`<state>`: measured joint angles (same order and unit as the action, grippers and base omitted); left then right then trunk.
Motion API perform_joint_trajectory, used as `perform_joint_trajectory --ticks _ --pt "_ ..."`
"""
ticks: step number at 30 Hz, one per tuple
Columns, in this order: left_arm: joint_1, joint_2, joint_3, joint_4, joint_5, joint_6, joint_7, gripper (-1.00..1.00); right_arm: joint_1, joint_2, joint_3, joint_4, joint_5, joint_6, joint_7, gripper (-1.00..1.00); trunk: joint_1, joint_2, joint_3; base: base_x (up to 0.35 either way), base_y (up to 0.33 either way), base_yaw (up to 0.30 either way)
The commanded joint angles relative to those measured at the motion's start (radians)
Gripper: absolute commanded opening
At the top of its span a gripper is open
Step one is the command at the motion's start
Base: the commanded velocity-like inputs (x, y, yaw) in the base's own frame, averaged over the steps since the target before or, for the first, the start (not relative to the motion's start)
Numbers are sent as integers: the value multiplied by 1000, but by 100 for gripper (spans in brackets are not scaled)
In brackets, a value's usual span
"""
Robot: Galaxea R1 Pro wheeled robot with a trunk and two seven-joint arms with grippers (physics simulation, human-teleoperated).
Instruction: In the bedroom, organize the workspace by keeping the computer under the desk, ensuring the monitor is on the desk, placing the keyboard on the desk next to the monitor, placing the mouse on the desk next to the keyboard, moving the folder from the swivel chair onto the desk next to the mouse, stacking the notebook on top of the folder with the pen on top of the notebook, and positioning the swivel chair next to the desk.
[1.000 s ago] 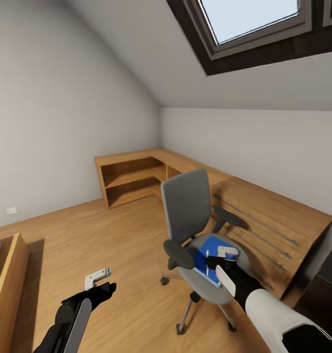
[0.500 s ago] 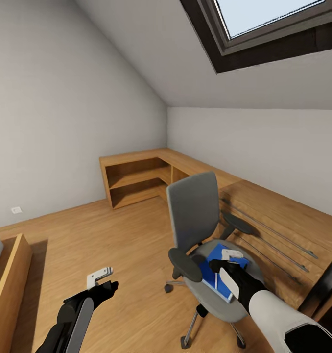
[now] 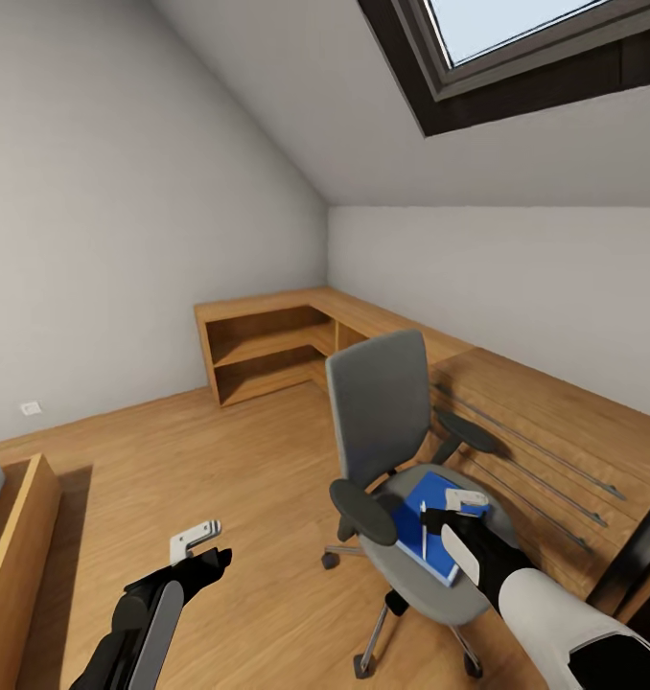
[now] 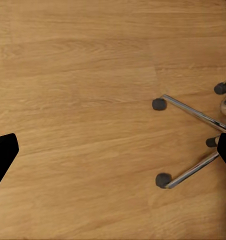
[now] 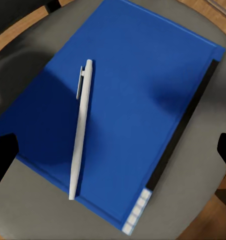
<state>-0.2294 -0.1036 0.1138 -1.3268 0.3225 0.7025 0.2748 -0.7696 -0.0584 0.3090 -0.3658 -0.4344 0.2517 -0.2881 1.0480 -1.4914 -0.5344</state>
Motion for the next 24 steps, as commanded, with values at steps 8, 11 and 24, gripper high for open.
perform_joint_trajectory --ticks 8,11,24 --pt "-1 -1 1 0 11 5 7 100 0 -3 8 -5 -9 6 -6 100 8 -15 -7 0 0 0" --pt "-1 -1 1 0 11 4 7 100 0 -2 8 -7 -9 5 -7 100 19 -36 -17 0 0 6" --pt "-1 1 1 9 10 0 5 100 0 -2 6 -7 -10 5 -7 100 27 -50 -26 0 0 117"
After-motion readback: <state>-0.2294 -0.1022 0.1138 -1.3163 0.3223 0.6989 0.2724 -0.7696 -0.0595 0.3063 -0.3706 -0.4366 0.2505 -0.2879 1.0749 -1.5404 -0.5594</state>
